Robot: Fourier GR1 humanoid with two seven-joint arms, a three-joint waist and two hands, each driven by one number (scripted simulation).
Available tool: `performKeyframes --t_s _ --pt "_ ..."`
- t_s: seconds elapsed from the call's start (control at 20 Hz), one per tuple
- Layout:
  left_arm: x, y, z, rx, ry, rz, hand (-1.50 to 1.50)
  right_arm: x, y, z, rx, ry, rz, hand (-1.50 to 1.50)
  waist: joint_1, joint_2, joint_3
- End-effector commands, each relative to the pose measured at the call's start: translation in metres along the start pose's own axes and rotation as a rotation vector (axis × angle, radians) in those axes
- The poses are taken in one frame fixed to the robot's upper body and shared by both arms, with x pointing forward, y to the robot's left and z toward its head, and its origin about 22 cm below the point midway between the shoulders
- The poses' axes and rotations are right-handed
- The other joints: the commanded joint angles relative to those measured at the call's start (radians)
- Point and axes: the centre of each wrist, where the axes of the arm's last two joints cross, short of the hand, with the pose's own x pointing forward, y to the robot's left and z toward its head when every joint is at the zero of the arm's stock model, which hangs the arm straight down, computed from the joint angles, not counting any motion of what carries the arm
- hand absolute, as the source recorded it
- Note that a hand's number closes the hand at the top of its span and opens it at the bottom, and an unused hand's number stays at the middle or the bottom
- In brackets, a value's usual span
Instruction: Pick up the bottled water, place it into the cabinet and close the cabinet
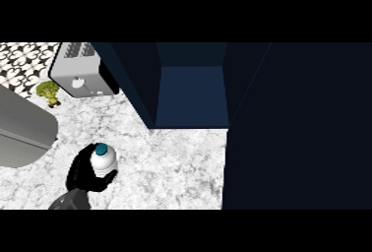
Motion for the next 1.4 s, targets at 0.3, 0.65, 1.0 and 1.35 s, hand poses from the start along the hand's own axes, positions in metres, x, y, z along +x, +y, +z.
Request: performKeyframes --t_s 0.3,0.65,1.0,1.35 --pt "0.009 -0.014 -0.011 -0.035 -0.064 0.106 1.50 0.000 0.001 0.005 0.023 0.011 0.004 -1.50 0.004 0.000 -0.002" --pt "0.021 -0.051 -0.010 -0.093 -0.022 0.074 1.50 -0.002 0.011 -0.004 0.020 -0.004 -0.010 -1.50 0.012 -0.002 -0.001" --pt "0.058 -0.112 -0.027 -0.163 -0.054 0.035 1.50 -0.001 0.011 0.001 0.021 0.014 -0.021 -1.50 0.009 -0.003 -0.001" --pt "0.069 -0.181 -0.060 -0.207 -0.094 -0.045 1.50 -0.008 0.009 -0.003 0.011 0.021 -0.039 -1.50 -0.001 0.001 -0.002"
